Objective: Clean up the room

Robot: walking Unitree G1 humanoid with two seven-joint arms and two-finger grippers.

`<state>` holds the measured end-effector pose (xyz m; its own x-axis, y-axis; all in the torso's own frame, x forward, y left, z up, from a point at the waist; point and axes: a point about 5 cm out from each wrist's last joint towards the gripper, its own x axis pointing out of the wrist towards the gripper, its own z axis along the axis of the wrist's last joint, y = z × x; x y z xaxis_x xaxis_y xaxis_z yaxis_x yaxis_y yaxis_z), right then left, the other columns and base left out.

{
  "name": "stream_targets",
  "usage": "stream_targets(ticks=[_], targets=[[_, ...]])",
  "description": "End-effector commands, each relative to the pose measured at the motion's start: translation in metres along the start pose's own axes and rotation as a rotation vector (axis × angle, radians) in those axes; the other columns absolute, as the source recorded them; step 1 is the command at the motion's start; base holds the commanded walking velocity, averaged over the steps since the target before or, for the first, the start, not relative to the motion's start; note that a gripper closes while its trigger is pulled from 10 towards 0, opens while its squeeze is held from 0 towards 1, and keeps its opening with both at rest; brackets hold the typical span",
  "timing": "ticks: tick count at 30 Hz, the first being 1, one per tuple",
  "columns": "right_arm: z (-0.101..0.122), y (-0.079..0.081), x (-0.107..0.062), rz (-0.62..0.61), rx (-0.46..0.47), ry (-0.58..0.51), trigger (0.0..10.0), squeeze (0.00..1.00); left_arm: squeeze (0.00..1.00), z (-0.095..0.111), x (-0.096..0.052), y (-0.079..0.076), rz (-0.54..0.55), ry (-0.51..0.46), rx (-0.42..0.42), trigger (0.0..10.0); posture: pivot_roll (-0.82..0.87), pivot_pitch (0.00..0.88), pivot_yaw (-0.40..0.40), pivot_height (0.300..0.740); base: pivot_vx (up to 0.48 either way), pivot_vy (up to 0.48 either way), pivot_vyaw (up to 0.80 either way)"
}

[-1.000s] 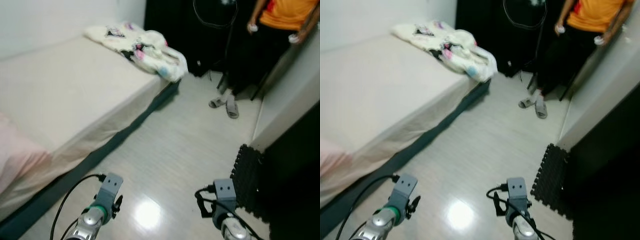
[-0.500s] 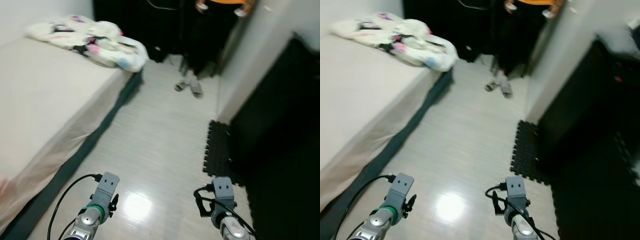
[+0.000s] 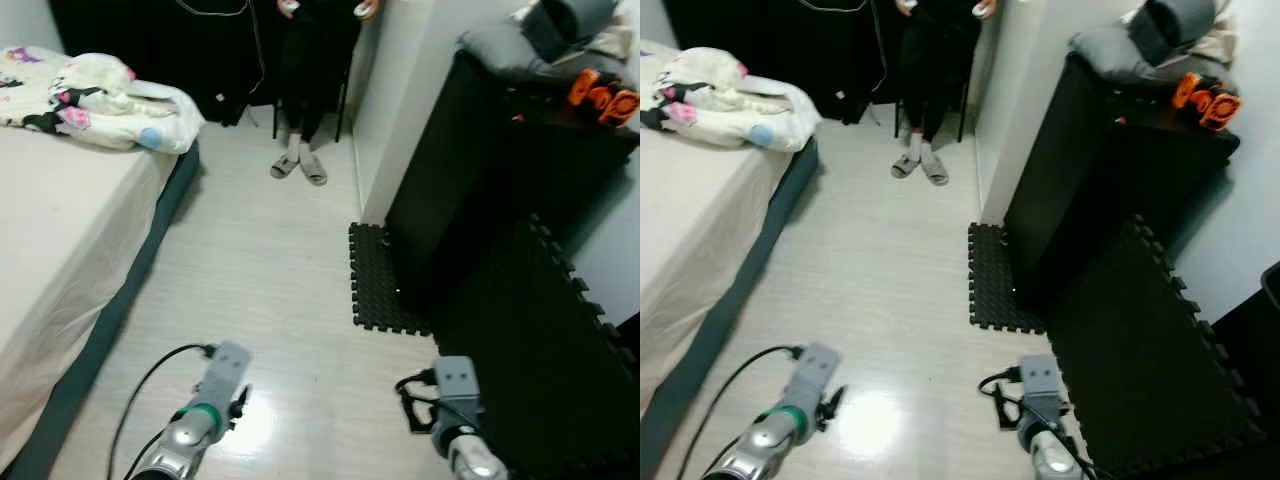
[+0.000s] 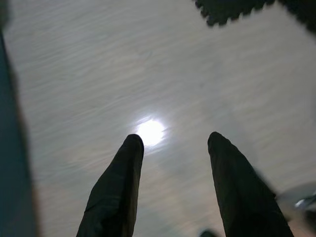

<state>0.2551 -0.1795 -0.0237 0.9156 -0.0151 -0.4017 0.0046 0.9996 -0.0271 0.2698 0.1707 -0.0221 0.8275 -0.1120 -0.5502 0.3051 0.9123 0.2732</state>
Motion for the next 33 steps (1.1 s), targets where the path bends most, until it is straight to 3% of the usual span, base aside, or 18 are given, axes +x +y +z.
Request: stream_targets(ticks=[1, 15, 33], targets=[[-0.009, 0.005, -0.003, -0.010, 0.037, 0.029, 10.0, 0.00, 0.00, -0.006, -0.002, 0.003, -0.016, 0.025, 0.020, 10.0, 0.03, 0.012, 0.064, 0.734, 0.000, 0.000, -0.80], [-0.002, 0.013, -0.001, 0.042, -0.001, -0.006, 10.0, 0.00, 0.00, 0.000, -0.001, 0.006, -0.007, -0.009, 0.025, 10.0, 0.04, 0.014, 0.056, 0.734, 0.000, 0.000, -0.80], [-0.004, 0.016, -0.002, 0.098, -0.081, -0.004, 10.0, 0.00, 0.00, 0.000, 0.000, -0.001, -0.002, -0.010, 0.029, 10.0, 0.03, 0.004, 0.028, 0.734, 0.428, 0.000, 0.00]])
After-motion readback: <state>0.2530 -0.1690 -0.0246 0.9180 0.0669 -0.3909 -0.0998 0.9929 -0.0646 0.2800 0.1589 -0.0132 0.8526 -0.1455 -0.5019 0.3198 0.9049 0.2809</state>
